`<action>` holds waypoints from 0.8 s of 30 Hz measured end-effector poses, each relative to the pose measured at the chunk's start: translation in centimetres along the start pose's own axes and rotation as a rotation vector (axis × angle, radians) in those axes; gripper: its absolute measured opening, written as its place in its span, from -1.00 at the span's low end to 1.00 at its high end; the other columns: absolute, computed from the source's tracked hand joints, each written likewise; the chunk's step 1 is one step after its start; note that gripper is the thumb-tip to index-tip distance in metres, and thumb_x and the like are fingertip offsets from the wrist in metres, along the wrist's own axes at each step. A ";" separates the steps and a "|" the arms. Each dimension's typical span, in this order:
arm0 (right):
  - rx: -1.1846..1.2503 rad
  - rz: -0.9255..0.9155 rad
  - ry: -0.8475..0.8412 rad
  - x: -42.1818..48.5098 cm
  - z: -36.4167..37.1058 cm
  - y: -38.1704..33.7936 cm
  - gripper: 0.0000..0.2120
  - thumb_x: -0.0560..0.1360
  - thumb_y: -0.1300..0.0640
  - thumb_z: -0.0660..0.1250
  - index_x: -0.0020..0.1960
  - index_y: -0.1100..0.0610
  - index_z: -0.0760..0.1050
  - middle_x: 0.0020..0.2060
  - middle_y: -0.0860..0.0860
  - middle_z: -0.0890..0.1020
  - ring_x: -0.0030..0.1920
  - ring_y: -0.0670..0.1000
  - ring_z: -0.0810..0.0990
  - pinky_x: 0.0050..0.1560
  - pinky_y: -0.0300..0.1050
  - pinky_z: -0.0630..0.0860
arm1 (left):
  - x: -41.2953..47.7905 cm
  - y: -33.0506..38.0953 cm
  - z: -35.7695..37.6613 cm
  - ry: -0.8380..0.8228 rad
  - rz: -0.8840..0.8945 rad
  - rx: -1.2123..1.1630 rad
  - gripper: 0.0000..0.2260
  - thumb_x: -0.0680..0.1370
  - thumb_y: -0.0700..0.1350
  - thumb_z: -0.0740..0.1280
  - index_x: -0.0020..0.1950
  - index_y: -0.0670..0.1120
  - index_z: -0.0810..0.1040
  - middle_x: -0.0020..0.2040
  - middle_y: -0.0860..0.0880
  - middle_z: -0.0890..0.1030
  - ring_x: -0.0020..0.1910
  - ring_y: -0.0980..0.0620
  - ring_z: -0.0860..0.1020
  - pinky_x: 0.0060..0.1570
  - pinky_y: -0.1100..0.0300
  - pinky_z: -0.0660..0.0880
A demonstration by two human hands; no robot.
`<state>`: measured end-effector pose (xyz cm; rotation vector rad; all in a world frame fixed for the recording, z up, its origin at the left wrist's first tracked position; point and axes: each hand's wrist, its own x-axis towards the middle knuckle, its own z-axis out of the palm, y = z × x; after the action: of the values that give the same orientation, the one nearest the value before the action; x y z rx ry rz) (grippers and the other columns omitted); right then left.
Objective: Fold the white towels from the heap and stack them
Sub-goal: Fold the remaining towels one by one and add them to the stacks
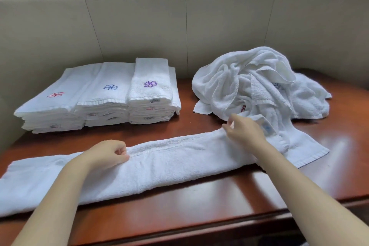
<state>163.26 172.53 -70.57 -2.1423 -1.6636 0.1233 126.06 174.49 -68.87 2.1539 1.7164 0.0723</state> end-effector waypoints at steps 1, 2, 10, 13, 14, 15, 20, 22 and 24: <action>0.042 0.049 0.064 0.2 -0.2 0.9 -0.78 0.53 -0.02 0.22 0.04 0.11 0.47 -0.05 0.07 0.60 0.07 0.15 0.53 -0.09 -0.07 0.34 | 0.2 0.0 0.1 0.050 -0.001 0.036 -0.81 0.55 -0.03 0.31 -0.25 -0.02 0.45 -0.30 0.11 0.49 -0.28 0.14 0.42 -0.25 0.20 0.31; 0.099 0.074 0.097 0.4 -0.3 1.8 -0.79 0.53 0.01 0.23 0.06 0.12 0.48 -0.05 0.09 0.60 0.10 0.16 0.52 -0.07 -0.08 0.32 | 0.3 0.1 0.3 0.121 -0.005 0.058 -0.81 0.56 -0.03 0.29 -0.24 -0.02 0.45 -0.28 0.11 0.51 -0.26 0.14 0.44 -0.25 0.19 0.31; -0.160 -0.087 0.125 -0.5 0.9 1.3 -0.72 0.57 0.14 0.17 0.25 0.16 0.44 0.17 0.18 0.46 0.15 0.23 0.36 0.14 0.03 0.29 | -0.3 -0.3 1.7 0.336 0.024 -0.056 -0.78 0.58 0.04 0.26 -0.24 0.01 0.47 -0.31 0.09 0.53 -0.23 0.06 0.48 -0.29 0.15 0.32; -0.157 -0.298 0.032 -1.7 1.8 -2.3 -0.72 0.57 0.13 0.18 0.25 0.10 0.45 0.18 0.09 0.46 0.19 0.16 0.37 0.16 -0.03 0.33 | -1.3 -0.5 0.9 0.181 0.032 -0.190 -0.80 0.53 -0.02 0.34 -0.24 -0.08 0.51 -0.31 0.08 0.53 -0.29 0.11 0.46 -0.30 0.23 0.32; -0.132 -0.388 -0.006 -2.2 2.3 -3.7 -0.72 0.57 0.10 0.18 0.27 0.07 0.46 0.20 0.05 0.46 0.22 0.12 0.38 0.19 -0.05 0.32 | -1.7 -0.6 0.7 0.136 0.028 -0.226 -0.84 0.51 -0.06 0.36 -0.23 -0.09 0.50 -0.30 0.08 0.53 -0.30 0.11 0.45 -0.31 0.25 0.32; -0.116 -0.474 -0.043 -2.7 2.8 -5.0 -0.70 0.58 0.08 0.18 0.29 0.05 0.45 0.22 0.02 0.47 0.25 0.10 0.38 0.24 -0.06 0.30 | -2.1 -0.7 0.6 0.110 0.021 -0.255 -0.88 0.50 -0.10 0.35 -0.21 -0.08 0.49 -0.29 0.08 0.53 -0.30 0.11 0.44 -0.31 0.27 0.32; -0.165 -0.587 -0.143 -3.7 4.9 -8.4 -0.65 0.57 0.15 0.09 0.34 0.02 0.37 0.15 -0.01 0.49 0.15 0.08 0.49 0.18 -0.08 0.30 | -2.5 -0.8 0.4 0.220 0.030 -0.233 -0.89 0.59 -0.08 0.25 -0.14 -0.02 0.42 -0.17 0.05 0.53 -0.19 0.09 0.44 -0.18 0.19 0.36; -0.164 -0.553 -0.088 -3.4 5.0 -8.7 -0.69 0.55 0.18 0.10 0.26 0.04 0.43 0.04 0.00 0.51 0.03 0.08 0.52 -0.01 -0.10 0.32 | -2.1 -0.9 0.9 0.278 0.032 -0.181 -0.89 0.61 -0.06 0.23 -0.12 0.00 0.39 -0.19 0.05 0.53 -0.19 0.05 0.45 -0.20 0.14 0.35; -0.151 -0.490 -0.053 -3.2 4.9 -9.0 -0.73 0.55 0.19 0.11 0.19 0.07 0.45 -0.03 0.01 0.52 -0.04 0.10 0.53 -0.13 -0.08 0.33 | -1.4 -0.9 1.8 0.349 0.026 -0.044 -0.94 0.62 -0.04 0.20 -0.04 0.02 0.41 -0.13 0.05 0.55 -0.08 -0.03 0.49 -0.12 0.11 0.33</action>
<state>152.59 172.60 -72.19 -1.7755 -2.2357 -0.0954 125.42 172.86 -70.59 2.2306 1.8477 0.5158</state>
